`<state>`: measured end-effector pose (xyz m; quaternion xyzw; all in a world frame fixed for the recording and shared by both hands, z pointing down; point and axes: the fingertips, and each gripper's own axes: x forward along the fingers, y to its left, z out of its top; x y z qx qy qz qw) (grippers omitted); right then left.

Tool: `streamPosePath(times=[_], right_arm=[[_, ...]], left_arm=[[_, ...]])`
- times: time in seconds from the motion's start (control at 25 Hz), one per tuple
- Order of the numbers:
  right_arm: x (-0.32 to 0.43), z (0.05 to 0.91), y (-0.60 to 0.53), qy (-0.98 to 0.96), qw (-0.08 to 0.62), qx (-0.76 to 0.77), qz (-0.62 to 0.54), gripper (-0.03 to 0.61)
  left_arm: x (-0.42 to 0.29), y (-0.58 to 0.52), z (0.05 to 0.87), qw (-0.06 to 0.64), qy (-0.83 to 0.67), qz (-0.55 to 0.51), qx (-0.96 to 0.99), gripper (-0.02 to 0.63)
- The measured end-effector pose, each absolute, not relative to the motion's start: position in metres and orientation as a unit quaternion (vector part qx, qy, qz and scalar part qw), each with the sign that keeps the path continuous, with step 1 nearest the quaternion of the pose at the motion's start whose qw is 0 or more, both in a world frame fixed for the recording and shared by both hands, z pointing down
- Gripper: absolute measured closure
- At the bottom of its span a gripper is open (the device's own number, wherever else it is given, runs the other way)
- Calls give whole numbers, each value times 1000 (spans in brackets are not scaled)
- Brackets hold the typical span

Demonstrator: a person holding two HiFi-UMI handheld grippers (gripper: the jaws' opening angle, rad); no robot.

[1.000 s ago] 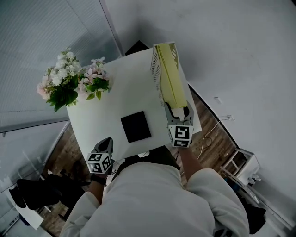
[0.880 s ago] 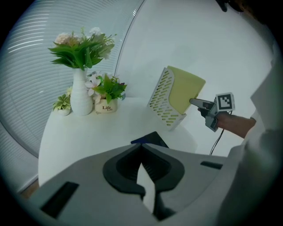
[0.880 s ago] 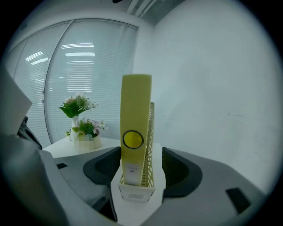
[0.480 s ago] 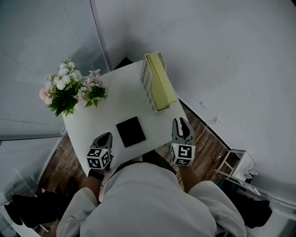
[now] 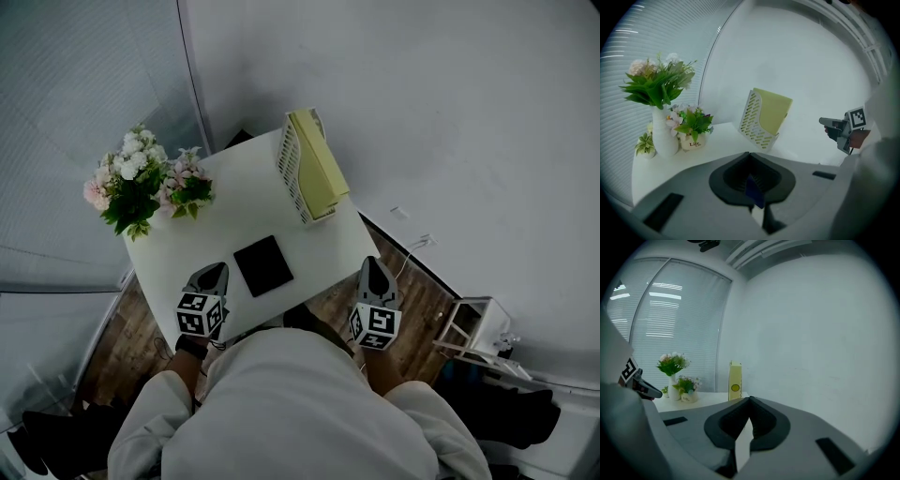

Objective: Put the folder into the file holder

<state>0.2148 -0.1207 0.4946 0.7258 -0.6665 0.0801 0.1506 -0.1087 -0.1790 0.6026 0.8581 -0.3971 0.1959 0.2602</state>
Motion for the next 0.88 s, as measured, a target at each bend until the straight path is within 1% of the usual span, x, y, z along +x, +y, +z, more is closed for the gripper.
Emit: streamPosePath(times=[0.32,0.88], right_arm=[[211,498,-97,-658,147,732,91,568],[208,501,-105,-668,142,724,97,568]], left_arm=[[-105,-169,597,249,-381,198,868,606],[-110,-165,595,245,-388,205,864,606]])
